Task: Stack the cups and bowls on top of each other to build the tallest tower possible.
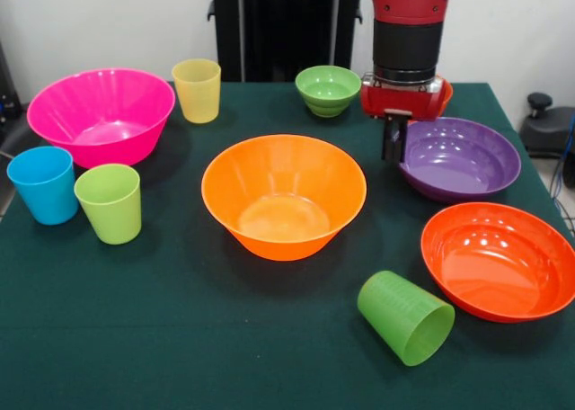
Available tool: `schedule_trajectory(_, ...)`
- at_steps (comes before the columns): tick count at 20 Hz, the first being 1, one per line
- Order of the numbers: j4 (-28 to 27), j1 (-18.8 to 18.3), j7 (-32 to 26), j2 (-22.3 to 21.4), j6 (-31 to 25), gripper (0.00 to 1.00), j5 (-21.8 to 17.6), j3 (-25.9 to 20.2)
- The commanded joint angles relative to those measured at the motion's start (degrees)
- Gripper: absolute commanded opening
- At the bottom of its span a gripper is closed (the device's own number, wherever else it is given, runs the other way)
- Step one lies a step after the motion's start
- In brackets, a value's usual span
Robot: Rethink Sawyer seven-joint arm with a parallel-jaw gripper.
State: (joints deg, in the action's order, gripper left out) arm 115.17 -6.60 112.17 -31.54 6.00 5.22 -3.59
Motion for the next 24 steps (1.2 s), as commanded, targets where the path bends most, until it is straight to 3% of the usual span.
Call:
schedule_trajectory(1,-1.5,2.1,7.5,0.7,0.7,0.00,-1.1,-1.1)
schedule_trajectory(4,-1.1,2.2,7.9,0.7,1.3,0.00,-1.3,-1.3)
schedule_trajectory(5,-1.0,2.1,8.0,0.7,1.5,1.00,-1.4,-1.4)
schedule_trajectory(13,0.8,-0.1,8.6,0.9,3.0,1.00,-3.0,-3.5)
schedule_trajectory(24,5.6,-2.1,9.1,4.2,9.3,1.00,-10.2,-6.5)
